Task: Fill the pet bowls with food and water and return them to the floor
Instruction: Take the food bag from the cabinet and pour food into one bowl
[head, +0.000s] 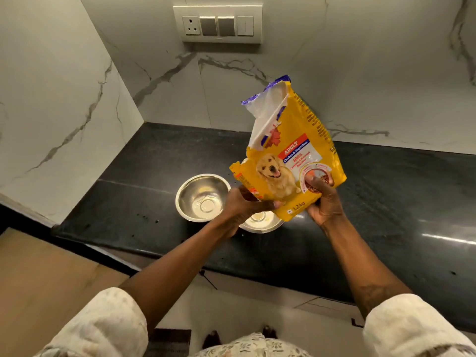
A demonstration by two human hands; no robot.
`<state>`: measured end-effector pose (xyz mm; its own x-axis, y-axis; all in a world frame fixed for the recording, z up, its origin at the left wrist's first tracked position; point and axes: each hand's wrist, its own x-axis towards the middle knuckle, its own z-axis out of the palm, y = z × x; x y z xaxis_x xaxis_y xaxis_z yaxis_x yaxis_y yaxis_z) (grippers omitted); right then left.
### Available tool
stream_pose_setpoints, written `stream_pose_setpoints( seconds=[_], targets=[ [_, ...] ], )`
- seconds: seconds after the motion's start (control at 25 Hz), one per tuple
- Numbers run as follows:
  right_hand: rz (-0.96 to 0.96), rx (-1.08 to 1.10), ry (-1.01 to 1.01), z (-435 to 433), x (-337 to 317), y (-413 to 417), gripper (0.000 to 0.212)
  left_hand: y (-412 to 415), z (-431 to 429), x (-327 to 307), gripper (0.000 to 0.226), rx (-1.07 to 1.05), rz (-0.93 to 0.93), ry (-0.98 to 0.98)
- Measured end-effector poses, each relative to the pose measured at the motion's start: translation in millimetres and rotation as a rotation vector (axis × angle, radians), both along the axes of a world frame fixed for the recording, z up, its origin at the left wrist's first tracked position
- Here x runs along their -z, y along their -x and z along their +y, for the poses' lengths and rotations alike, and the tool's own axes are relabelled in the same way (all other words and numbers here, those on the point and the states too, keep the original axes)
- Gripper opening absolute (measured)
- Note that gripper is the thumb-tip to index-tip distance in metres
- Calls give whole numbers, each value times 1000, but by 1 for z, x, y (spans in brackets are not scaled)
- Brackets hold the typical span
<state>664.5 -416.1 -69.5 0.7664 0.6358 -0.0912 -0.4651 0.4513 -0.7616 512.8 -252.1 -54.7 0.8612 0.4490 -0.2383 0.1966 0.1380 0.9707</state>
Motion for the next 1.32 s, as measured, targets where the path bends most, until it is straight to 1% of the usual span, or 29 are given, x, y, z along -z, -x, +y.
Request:
stream_pose_setpoints(
  seconds=[0.04,0.16,0.24,0.32,0.36,0.44,0.52,0.64,0.76,0.92,1.04,1.2,1.32],
  targets=[
    [-17,2,19,-7,2,-7,60,6,6,3,54,-28,82,-45],
    [-50,27,76,-24,10,-29,63,25,13,21,40,-183,371,-276],
    [-96,38,120,-33,14,-37,64,35,8,34,43,-208,530,-360],
    [-147,26,159,-40,17,-40,65,39,4,45,47,-197,651,-343],
    [-167,19,176,-44,19,-41,65,38,3,48,49,-199,693,-281],
    [-191,18,213,-50,21,-42,66,33,0,52,45,-217,679,-86],
    [-197,30,250,-55,23,-43,67,27,-4,52,35,-236,583,80],
    [-234,29,306,-63,23,-45,65,21,-7,53,29,-295,477,205],
    [-321,0,359,-64,16,-47,65,21,-8,49,29,-289,439,226],
    [-372,-31,399,-63,4,-49,64,21,-8,50,30,-288,423,237],
    [-372,-66,398,-61,-1,-46,60,21,-6,52,31,-283,414,237],
    [-375,-90,425,-58,-2,-46,66,22,-6,51,21,-266,410,240],
    [-398,-105,445,-57,-5,-49,66,22,-5,50,20,-273,410,246]
  ],
)
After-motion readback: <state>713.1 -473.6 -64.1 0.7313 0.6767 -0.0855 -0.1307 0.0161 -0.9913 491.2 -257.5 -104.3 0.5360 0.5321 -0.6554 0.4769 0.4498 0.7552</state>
